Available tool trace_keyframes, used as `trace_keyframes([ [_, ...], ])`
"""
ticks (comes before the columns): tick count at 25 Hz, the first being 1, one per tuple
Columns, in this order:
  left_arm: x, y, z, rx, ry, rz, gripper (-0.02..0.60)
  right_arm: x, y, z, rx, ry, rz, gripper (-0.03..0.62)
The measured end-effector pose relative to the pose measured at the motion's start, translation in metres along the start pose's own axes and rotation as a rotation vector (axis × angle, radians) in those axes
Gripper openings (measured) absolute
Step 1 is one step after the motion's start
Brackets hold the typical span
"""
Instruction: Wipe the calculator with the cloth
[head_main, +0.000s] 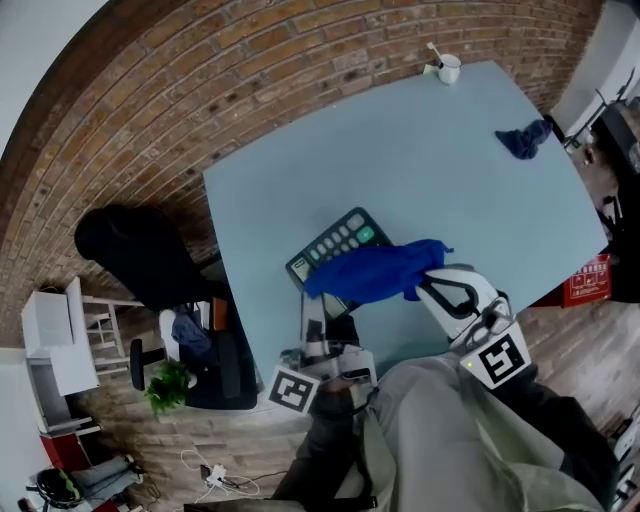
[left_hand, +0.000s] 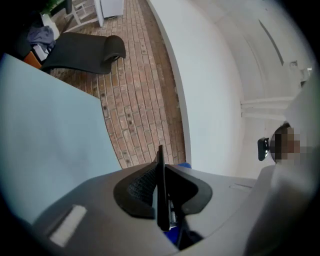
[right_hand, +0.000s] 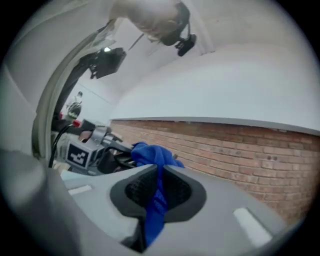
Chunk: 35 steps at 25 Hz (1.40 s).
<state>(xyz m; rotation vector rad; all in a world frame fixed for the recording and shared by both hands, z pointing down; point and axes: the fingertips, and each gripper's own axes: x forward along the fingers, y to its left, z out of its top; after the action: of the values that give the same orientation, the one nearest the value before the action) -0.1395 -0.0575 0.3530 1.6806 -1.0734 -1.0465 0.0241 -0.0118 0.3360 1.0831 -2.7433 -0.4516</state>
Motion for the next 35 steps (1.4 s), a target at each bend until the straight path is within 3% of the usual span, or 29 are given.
trace_keyframes([
  [2, 0.001, -0.004, -0.003, 0.005, 0.013, -0.024, 0.054, -0.003, -0.018, 0.008, 0.152, -0.039, -0.049, 0.032],
  [4, 0.002, -0.007, -0.01, 0.001, 0.037, -0.052, 0.052, 0.0, -0.025, 0.019, 0.273, -0.093, -0.036, 0.032],
  [9, -0.002, -0.026, -0.018, 0.123, 0.125, -0.143, 0.052, 0.013, -0.061, 0.038, 0.374, -0.198, 0.034, 0.032],
  [11, -0.004, -0.026, -0.02, 0.126, 0.13, -0.145, 0.052, 0.02, -0.072, 0.043, 0.423, -0.228, 0.068, 0.032],
  [14, -0.003, -0.021, -0.012, 0.035, 0.052, -0.116, 0.052, 0.021, -0.055, 0.038, 0.493, -0.204, 0.178, 0.032],
  [17, -0.005, -0.014, 0.011, 0.045, -0.01, -0.091, 0.052, 0.006, -0.004, 0.027, 0.54, -0.145, 0.334, 0.032],
  [19, -0.005, -0.015, 0.018, 0.09, -0.003, -0.1, 0.052, -0.005, 0.026, 0.021, 0.564, -0.103, 0.411, 0.032],
  [21, -0.006, -0.019, 0.016, 0.158, 0.034, -0.135, 0.052, -0.009, 0.033, 0.017, 0.583, -0.088, 0.432, 0.032],
  [25, -0.01, -0.033, 0.003, 0.36, 0.154, -0.217, 0.052, -0.005, -0.016, 0.031, 0.517, -0.157, 0.346, 0.032],
  [27, -0.01, -0.044, -0.01, 0.411, 0.213, -0.266, 0.052, 0.0, -0.042, 0.039, 0.444, -0.156, 0.327, 0.032],
  [29, -0.011, -0.055, -0.025, 0.438, 0.266, -0.317, 0.052, 0.008, -0.044, 0.042, 0.412, -0.1, 0.399, 0.032],
  [32, -0.009, -0.067, -0.05, 0.495, 0.362, -0.38, 0.052, 0.023, -0.022, 0.048, 0.437, -0.027, 0.598, 0.032],
  [35, -0.006, -0.068, -0.06, 0.466, 0.393, -0.385, 0.052, 0.042, -0.02, 0.056, 0.44, -0.068, 0.675, 0.032],
])
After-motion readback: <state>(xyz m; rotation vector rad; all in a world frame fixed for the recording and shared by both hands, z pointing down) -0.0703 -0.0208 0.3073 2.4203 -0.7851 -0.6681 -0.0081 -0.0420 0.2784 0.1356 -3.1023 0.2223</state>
